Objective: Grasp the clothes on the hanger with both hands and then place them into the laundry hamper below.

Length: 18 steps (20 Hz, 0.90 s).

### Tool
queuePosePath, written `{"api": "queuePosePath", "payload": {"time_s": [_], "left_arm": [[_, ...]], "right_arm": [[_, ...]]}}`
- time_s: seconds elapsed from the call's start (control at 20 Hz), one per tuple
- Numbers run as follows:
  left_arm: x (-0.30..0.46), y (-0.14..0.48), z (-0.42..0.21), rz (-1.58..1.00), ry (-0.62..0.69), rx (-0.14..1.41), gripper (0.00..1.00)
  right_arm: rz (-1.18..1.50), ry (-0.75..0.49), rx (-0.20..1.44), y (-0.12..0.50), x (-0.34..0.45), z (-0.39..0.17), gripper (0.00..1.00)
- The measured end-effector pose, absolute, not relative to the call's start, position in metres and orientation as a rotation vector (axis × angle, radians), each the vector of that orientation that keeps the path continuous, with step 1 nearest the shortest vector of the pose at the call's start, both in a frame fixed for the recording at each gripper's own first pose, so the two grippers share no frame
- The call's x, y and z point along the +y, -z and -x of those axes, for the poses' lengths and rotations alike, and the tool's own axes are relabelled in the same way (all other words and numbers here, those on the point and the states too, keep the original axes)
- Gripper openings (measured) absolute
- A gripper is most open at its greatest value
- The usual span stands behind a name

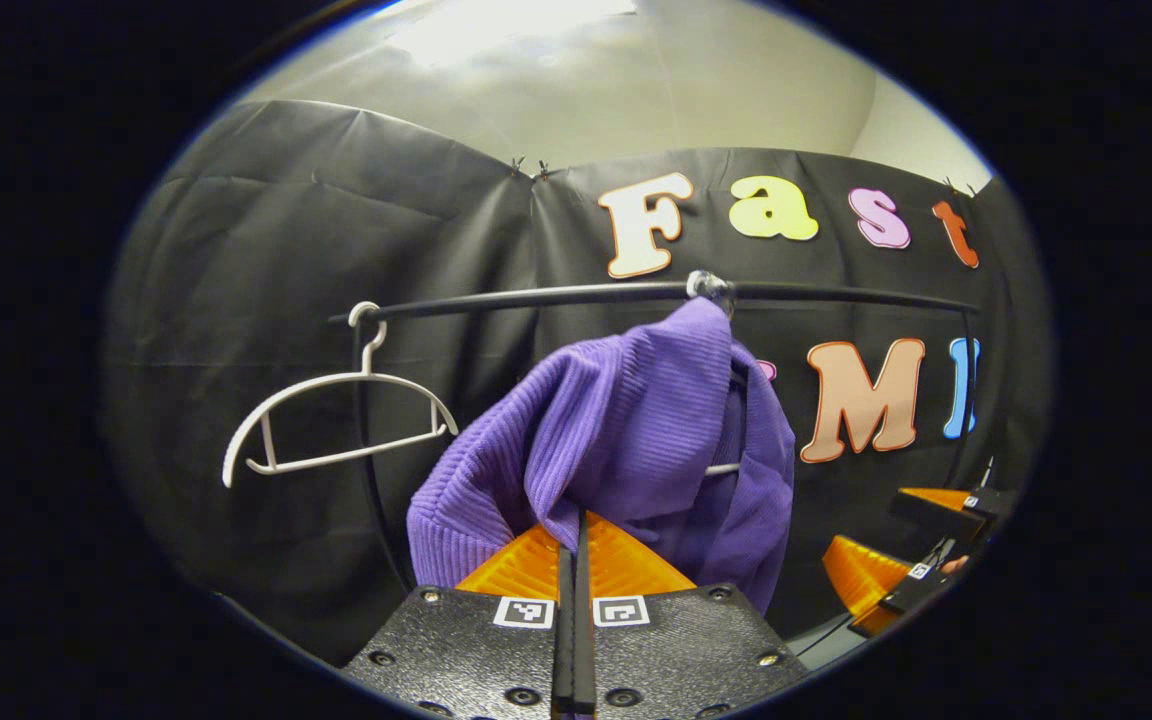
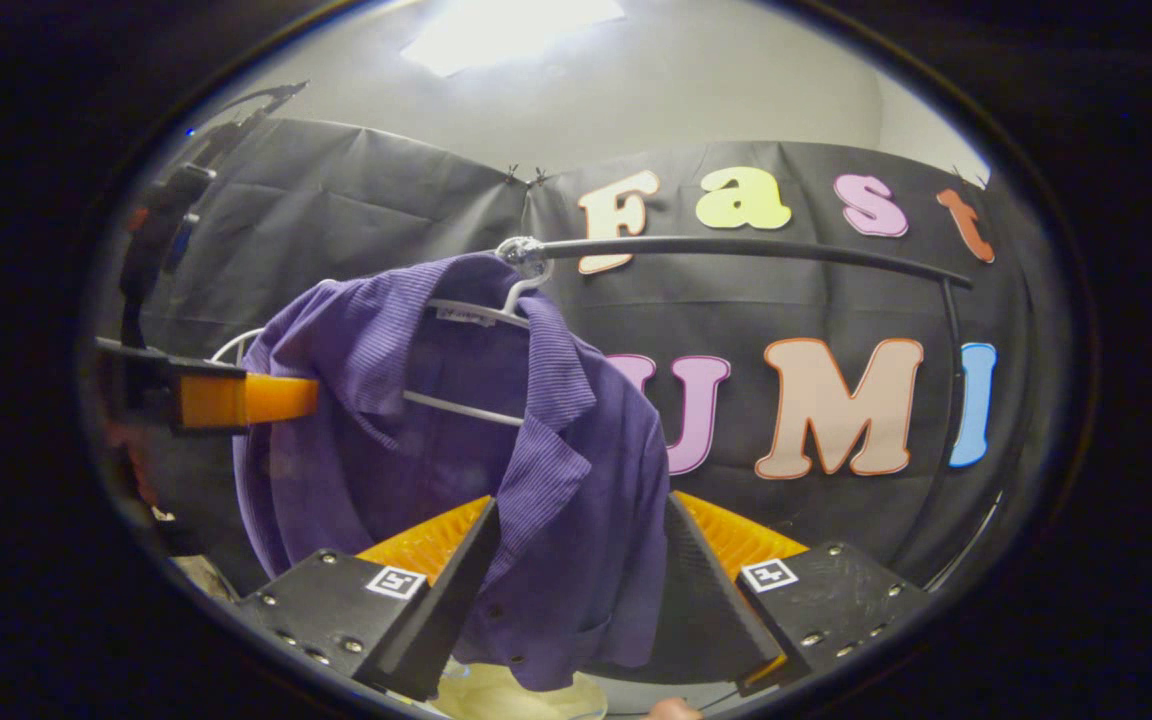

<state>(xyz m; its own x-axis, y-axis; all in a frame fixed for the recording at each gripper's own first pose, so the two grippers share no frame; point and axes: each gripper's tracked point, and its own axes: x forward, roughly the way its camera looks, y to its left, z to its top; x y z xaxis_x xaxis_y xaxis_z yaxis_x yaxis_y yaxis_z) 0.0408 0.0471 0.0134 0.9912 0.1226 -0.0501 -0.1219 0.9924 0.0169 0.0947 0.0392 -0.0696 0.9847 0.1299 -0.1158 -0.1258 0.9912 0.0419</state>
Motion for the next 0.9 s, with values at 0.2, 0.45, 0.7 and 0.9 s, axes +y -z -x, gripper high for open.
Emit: {"api": "queuePosePath", "payload": {"time_s": [0.2, 0.45, 0.7, 0.9], "left_arm": [[0.058, -0.034, -0.033, 0.006, -0.145, 0.021, 0.0], [0.072, -0.065, -0.027, -0.011, -0.171, -0.04, 0.0], [0.087, -0.093, -0.024, -0.016, -0.2, -0.099, 0.0], [0.101, -0.106, -0.026, -0.044, -0.223, -0.134, 0.0]], "right_arm": [[-0.046, -0.165, 0.135, 0.083, 0.056, -0.108, 0.99], [-0.044, -0.18, 0.159, 0.101, 0.073, -0.135, 0.98], [-0.057, -0.18, 0.173, 0.117, 0.089, -0.161, 0.99], [-0.034, -0.139, 0.177, 0.128, 0.091, -0.181, 0.94]]}}
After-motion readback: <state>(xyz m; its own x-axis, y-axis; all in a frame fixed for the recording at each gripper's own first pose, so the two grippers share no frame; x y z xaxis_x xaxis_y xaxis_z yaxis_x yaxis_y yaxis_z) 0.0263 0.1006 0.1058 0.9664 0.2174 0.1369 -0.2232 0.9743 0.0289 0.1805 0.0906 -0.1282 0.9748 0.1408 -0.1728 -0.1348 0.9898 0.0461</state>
